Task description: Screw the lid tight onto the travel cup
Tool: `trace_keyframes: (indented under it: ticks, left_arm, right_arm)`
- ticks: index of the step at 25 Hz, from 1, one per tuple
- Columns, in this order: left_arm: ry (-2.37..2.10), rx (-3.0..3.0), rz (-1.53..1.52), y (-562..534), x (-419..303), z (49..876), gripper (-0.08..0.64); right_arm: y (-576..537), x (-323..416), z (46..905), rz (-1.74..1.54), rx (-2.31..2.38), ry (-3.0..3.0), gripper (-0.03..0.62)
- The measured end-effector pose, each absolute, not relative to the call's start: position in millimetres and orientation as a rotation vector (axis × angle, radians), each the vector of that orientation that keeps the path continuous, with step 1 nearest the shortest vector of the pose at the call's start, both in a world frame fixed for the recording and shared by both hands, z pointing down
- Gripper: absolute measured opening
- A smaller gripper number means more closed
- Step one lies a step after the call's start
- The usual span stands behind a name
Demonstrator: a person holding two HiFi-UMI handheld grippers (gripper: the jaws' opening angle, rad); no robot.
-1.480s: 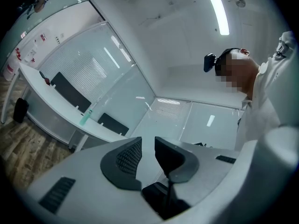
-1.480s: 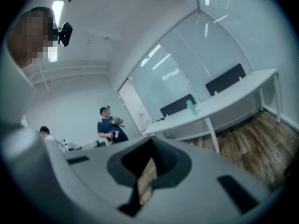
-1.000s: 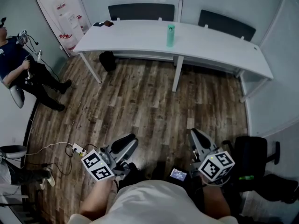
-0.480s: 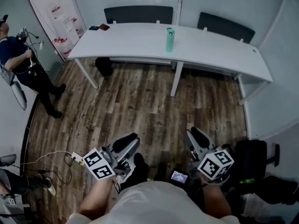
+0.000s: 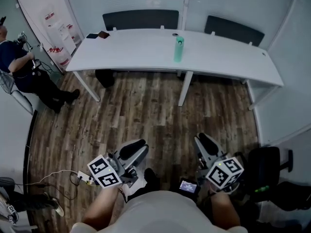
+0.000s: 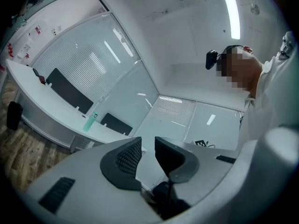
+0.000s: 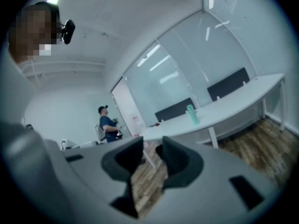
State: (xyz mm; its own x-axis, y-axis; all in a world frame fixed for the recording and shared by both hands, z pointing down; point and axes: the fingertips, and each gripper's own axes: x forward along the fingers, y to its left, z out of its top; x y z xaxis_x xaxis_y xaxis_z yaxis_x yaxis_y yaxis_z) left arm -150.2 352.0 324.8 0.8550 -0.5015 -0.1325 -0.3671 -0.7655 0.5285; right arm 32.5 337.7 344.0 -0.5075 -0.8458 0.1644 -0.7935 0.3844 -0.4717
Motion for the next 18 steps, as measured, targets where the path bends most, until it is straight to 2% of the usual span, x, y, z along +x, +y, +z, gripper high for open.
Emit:
trace_keyframes:
  ticks: [18]
  left_arm:
    - [-0.574,2.562,-0.326,283,-194,335,0.100]
  right_arm:
    - [277,-14,345,-0.724,-1.582,2.497,0.123]
